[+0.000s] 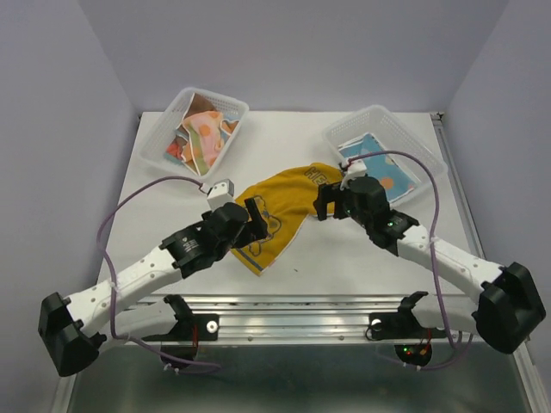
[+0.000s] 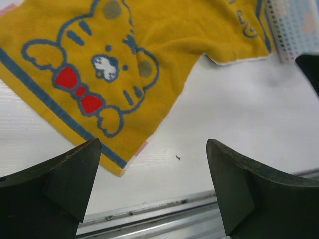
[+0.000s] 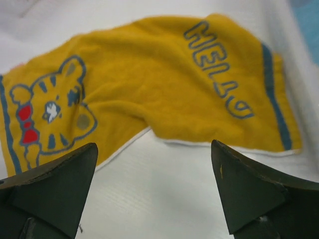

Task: Fold and stack the towels
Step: Flatten out the crumpled towel, then fold the towel

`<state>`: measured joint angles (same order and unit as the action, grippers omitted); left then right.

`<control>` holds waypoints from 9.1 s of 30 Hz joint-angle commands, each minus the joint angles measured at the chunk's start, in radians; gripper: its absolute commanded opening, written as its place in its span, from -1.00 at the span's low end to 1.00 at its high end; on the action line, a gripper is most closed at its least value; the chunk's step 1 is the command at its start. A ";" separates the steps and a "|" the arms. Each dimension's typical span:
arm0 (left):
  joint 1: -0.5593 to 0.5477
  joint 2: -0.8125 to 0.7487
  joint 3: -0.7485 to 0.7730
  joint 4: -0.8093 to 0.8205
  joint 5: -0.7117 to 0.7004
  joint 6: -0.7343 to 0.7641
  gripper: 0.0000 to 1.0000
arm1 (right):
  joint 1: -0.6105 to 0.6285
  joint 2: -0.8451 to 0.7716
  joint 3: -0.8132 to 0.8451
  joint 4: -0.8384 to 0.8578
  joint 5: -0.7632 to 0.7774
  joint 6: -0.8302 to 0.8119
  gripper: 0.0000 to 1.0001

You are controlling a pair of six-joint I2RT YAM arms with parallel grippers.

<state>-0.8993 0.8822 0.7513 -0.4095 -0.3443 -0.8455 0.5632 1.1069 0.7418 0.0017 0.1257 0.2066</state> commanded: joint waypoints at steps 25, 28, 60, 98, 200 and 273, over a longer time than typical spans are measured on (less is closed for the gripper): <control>0.658 0.109 -0.198 0.195 0.129 0.016 0.98 | 0.761 0.740 0.415 -0.089 0.203 0.000 0.45; 0.663 0.167 -0.195 0.216 0.169 0.034 0.98 | 0.761 0.765 0.410 -0.085 0.216 0.016 0.37; 0.663 0.331 -0.228 0.294 0.298 0.088 0.87 | 0.744 0.616 0.206 -0.065 0.295 0.152 -0.99; 0.551 -0.009 -0.106 0.255 0.303 0.031 -1.00 | 0.739 0.306 0.212 -0.103 0.613 0.070 -0.99; 0.632 0.537 0.194 0.569 0.490 0.051 -1.00 | -0.063 0.567 0.644 -0.286 -0.297 -0.546 -0.99; 0.525 0.020 -0.258 0.080 0.514 0.043 0.98 | 0.211 0.096 -0.007 -0.189 -0.186 -0.016 1.00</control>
<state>-0.3683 0.9604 0.4118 -0.2440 0.2661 -0.8200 0.7620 1.2835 0.7223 -0.2550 -0.0597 0.1535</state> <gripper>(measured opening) 0.906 0.959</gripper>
